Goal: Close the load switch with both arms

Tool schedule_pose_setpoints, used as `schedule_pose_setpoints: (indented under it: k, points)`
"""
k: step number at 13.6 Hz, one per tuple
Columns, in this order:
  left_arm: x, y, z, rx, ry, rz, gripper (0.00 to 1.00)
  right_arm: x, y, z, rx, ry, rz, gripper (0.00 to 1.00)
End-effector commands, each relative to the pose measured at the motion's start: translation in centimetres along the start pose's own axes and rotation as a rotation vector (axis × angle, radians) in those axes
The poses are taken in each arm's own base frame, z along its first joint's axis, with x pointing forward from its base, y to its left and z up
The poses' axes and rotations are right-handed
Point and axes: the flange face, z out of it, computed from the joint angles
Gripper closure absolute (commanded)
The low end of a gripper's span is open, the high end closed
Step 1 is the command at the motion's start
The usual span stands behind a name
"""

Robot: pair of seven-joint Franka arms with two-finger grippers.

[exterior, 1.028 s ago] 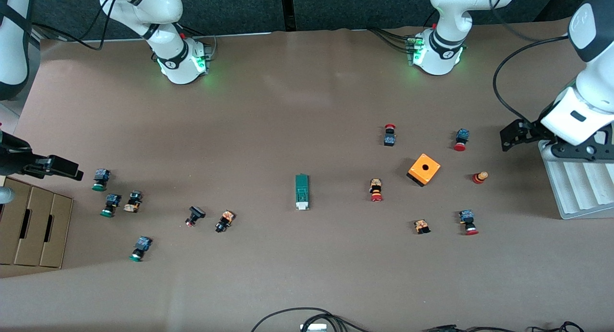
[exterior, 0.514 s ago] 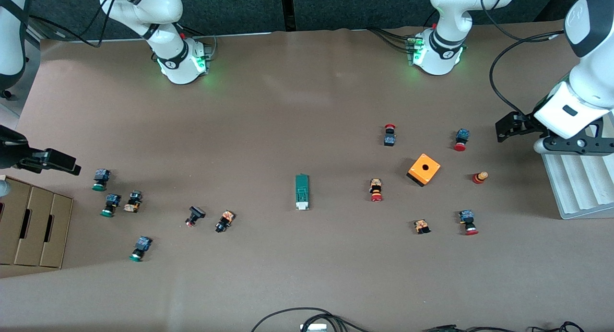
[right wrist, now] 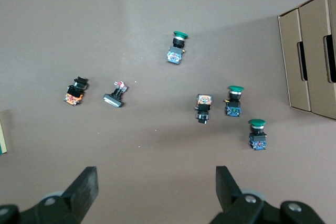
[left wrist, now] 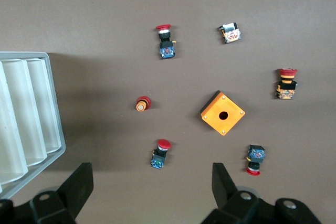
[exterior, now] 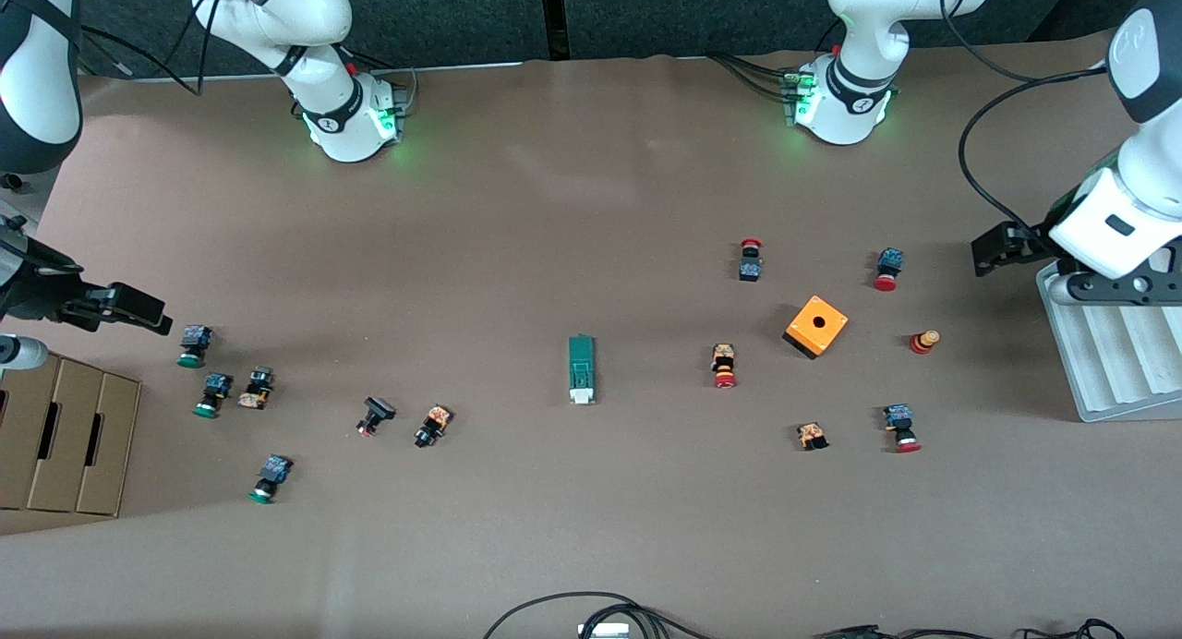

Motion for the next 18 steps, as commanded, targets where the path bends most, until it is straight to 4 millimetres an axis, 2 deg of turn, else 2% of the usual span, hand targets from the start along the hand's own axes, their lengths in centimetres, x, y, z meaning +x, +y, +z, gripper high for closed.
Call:
schedule_pose_setpoints:
  k: [1, 5, 9, 15, 18]
  points:
    - [0.8, -0.8, -0.5, 0.054, -0.011, -0.010, 0.00, -0.7, -1.1, 0.1, 0.010, 0.006, -0.006, 0.00]
    - [0.7, -0.3, -2.4, 0.038, 0.034, -0.013, 0.00, -0.8, 0.0, 0.1, 0.011, -0.005, 0.001, 0.00]
    - [0.7, 0.2, -1.9, -0.022, 0.018, -0.146, 0.00, -0.7, 0.0, 0.1, 0.011, -0.006, 0.003, 0.00]
    - [0.8, 0.2, -1.7, -0.026, 0.012, -0.143, 0.00, -0.4, -0.8, 1.1, 0.010, -0.024, -0.010, 0.00]
    - [0.8, 0.2, -1.7, -0.028, 0.012, -0.143, 0.00, -0.9, -0.8, 1.2, 0.005, -0.062, -0.013, 0.00]
